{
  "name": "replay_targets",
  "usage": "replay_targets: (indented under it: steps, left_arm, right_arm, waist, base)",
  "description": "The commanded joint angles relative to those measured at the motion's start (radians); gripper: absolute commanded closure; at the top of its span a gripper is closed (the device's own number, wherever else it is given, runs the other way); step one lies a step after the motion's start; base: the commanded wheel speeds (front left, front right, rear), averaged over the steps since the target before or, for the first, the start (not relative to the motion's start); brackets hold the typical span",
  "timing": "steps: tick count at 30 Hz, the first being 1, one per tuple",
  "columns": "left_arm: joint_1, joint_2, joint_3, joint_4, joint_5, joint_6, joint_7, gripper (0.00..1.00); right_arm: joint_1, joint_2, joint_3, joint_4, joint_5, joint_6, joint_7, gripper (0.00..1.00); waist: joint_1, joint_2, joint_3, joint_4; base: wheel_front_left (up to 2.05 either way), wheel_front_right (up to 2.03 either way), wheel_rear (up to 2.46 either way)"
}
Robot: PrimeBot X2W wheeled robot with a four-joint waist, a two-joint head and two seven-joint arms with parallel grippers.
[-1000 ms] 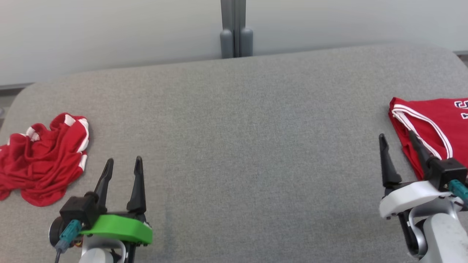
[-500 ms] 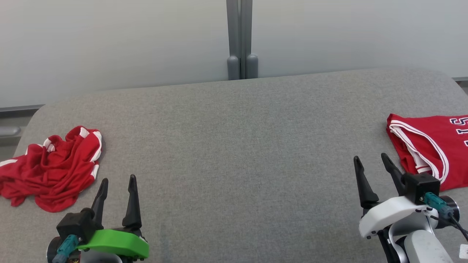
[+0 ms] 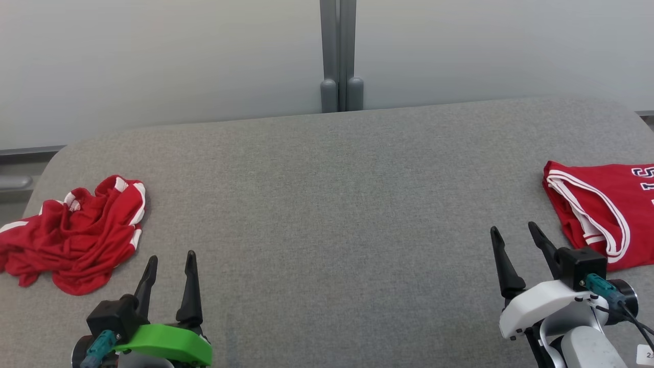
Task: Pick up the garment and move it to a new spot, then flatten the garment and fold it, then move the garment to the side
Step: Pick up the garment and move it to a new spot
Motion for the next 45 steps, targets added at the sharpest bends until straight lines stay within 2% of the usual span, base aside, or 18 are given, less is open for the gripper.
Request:
replay_targets:
  steps: [1,9,32,38,45]
  left_arm:
    - [-0.002,0.004,0.001,0.005,-0.002,-0.002,0.0,0.0]
    - [-0.015,0.01,-0.006,0.005,0.009,-0.003,0.0,0.0]
    - [0.012,0.049,-0.009,0.014,0.004,0.009,0.004,0.0]
    - [0.018,0.06,-0.013,0.008,0.001,0.014,0.007,0.0]
    - [0.021,0.076,-0.022,-0.002,0.024,0.029,0.006,0.0]
  right_arm:
    - [0.008,0.0,-0.002,0.006,-0.004,-0.002,-0.006,0.0]
    - [0.017,0.008,-0.006,0.013,-0.008,-0.002,-0.01,0.0]
    - [0.033,0.041,0.01,0.036,-0.001,-0.002,-0.038,0.0]
    - [0.024,0.046,0.023,0.045,0.001,-0.002,-0.043,0.0]
    - [0.017,0.048,0.029,0.051,-0.008,-0.002,-0.048,0.0]
  waist:
    - [0.0001,0.0,0.0,0.003]
    - [0.0001,0.0,0.001,0.056]
    - [0.0001,0.0,-0.014,0.404]
    - [0.0001,0.0,-0.016,0.456]
    - [0.0001,0.0,-0.013,0.48]
  base:
    - [0.0,0.0,0.0]
    - [0.0,0.0,0.0]
    - [0.0,0.0,0.0]
    - [0.0,0.0,0.0]
    - [0.0,0.0,0.0]
